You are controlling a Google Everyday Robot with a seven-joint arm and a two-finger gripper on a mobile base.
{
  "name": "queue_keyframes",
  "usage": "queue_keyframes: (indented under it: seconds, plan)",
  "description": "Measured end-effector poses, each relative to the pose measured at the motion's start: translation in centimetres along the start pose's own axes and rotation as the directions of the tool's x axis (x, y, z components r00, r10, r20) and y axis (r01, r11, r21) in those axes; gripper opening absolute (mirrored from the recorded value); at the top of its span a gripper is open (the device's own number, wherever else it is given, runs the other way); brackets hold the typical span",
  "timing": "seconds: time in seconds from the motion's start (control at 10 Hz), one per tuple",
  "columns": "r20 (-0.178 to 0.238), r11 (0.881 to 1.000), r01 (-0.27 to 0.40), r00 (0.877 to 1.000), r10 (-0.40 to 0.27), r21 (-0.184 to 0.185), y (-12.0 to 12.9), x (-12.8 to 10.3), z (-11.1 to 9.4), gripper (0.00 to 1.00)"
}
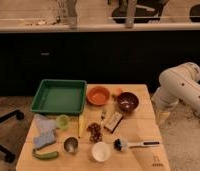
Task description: Wipe purple bowl with eraser
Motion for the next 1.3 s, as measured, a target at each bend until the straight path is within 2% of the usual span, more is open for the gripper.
queue_keyframes:
  seconds: [0.5, 0.6, 0.7, 0.8, 0.9, 1.0, 1.1, 1.3]
  plan:
    - [0.002, 1.000, 0.001, 1.000, -0.001, 0.000, 0.0, 0.0, 0.0, 0.80]
    - [0.022, 1.000, 0.028, 0.999, -0.028, 0.003, 0.3, 0.0, -0.2, 0.80]
    - [0.045, 0.993, 0.120, 0.992, -0.120, 0.006, 0.9, 0.1, -0.5, 0.80]
    - [0.060, 0.979, 0.202, 0.977, -0.203, 0.011, 1.3, 0.1, -0.6, 0.80]
    - [0.079, 0.951, 0.310, 0.947, -0.311, 0.018, 1.8, -0.1, -0.7, 0.80]
    - [0.092, 0.921, 0.389, 0.916, -0.390, 0.025, 2.2, -0.3, -0.8, 0.80]
    - [0.097, 0.895, 0.445, 0.890, -0.445, 0.026, 2.4, -0.9, -0.5, 0.80]
    - [0.081, 0.864, 0.504, 0.860, -0.503, 0.012, 2.5, -3.2, 0.6, 0.80]
